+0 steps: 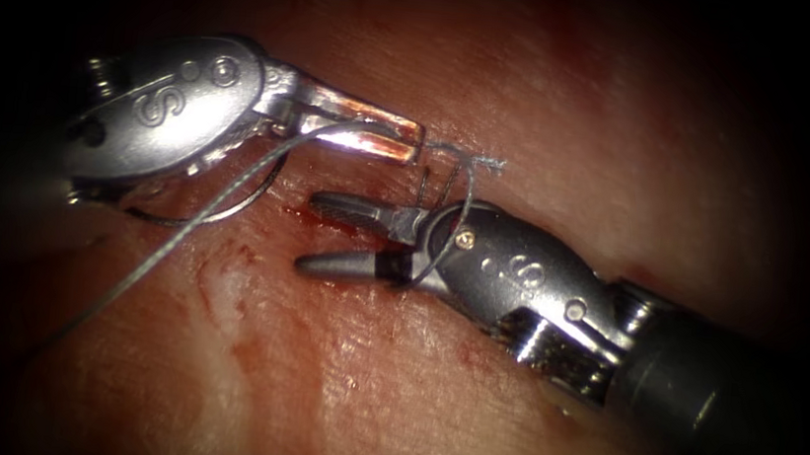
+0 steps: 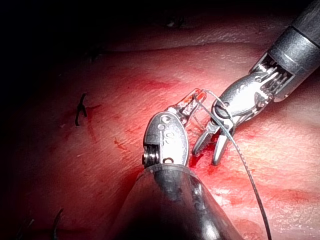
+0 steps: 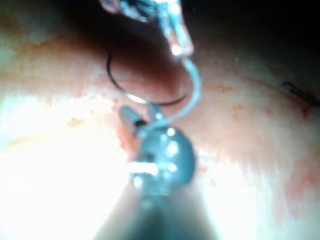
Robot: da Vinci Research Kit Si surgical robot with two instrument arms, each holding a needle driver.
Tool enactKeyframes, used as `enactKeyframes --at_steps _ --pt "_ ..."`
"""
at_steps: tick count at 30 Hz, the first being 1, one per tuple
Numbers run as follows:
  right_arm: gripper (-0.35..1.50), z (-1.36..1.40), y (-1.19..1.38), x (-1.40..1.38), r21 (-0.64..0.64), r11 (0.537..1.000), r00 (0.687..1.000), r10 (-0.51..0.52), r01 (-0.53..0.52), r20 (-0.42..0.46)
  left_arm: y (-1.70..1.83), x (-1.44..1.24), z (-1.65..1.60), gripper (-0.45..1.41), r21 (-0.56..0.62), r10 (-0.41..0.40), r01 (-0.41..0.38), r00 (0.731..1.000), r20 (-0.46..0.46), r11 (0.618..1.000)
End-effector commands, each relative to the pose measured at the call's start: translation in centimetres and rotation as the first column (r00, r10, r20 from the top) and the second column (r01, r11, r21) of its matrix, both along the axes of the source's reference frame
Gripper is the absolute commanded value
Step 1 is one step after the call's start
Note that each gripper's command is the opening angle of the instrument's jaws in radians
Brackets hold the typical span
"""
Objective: Wound Closure
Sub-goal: Wrap the long suture end once around the right gripper.
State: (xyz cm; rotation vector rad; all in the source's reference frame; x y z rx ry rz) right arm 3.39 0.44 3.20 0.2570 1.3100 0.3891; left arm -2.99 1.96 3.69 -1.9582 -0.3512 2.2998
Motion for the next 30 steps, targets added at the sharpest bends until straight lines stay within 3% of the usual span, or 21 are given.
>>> enactKeyframes --at_steps 1,17,23,30 --pt "0.27 0.00 0.04 0.04 -0.005 1.000 1.000 0.007 -0.007 -0.003 0.07 -0.04 0.09 -0.45 -0.007 0.005 -0.005 1.000 0.001 1.000" --pt "0.27 -0.11 -0.05 -0.21 -0.029 0.994 0.992 0.104 -0.106 -0.069 -0.12 -0.15 1.16 -0.45 0.039 0.036 -0.034 0.998 -0.046 0.999" --pt "0.26 -0.14 -0.02 -0.28 -0.033 0.986 0.982 0.162 -0.166 -0.098 -0.18 -0.15 1.29 -0.45 0.051 0.039 -0.036 0.998 -0.045 0.998" --pt "0.24 -0.07 0.10 -0.51 -0.050 0.950 0.950 0.304 -0.308 -0.064 -0.34 -0.15 1.18 -0.45 0.052 0.052 -0.050 0.998 -0.035 0.997"
